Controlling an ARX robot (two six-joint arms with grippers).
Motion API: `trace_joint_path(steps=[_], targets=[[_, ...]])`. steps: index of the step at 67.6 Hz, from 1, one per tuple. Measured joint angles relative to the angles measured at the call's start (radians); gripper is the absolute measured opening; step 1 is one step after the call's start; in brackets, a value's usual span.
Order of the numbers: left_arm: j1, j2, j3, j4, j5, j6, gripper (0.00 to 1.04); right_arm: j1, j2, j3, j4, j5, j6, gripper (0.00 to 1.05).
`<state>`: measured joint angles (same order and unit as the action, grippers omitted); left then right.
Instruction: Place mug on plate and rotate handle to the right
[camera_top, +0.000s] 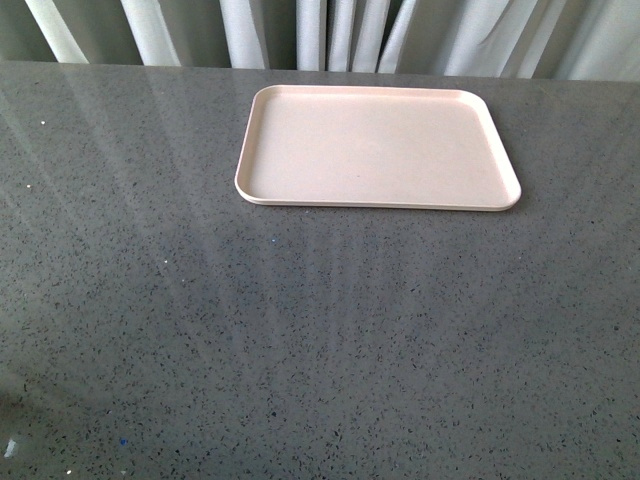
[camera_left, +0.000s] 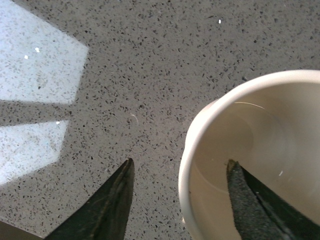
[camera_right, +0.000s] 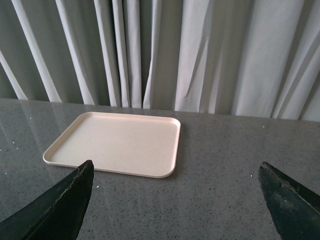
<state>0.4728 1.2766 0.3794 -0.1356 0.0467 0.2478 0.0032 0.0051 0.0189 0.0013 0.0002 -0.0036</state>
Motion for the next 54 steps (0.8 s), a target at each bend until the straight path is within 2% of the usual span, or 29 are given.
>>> trace_joint_path(steps=[3, 12, 18, 38, 54], targets=[[-0.007, 0.000, 0.000, -0.005, 0.006, 0.000, 0.46, 0.000, 0.000, 0.000, 0.000, 0.000, 0.000, 0.96], [-0.071, -0.010, 0.012, -0.048, 0.025, -0.013, 0.14, 0.000, 0.000, 0.000, 0.000, 0.000, 0.000, 0.96], [-0.117, -0.022, 0.038, -0.069, 0.036, -0.041, 0.02, 0.000, 0.000, 0.000, 0.000, 0.000, 0.000, 0.96], [-0.371, -0.031, 0.218, -0.154, 0.006, -0.216, 0.02, 0.000, 0.000, 0.000, 0.000, 0.000, 0.000, 0.96], [-0.651, 0.120, 0.504, -0.173, -0.055, -0.421, 0.02, 0.000, 0.000, 0.000, 0.000, 0.000, 0.000, 0.96]])
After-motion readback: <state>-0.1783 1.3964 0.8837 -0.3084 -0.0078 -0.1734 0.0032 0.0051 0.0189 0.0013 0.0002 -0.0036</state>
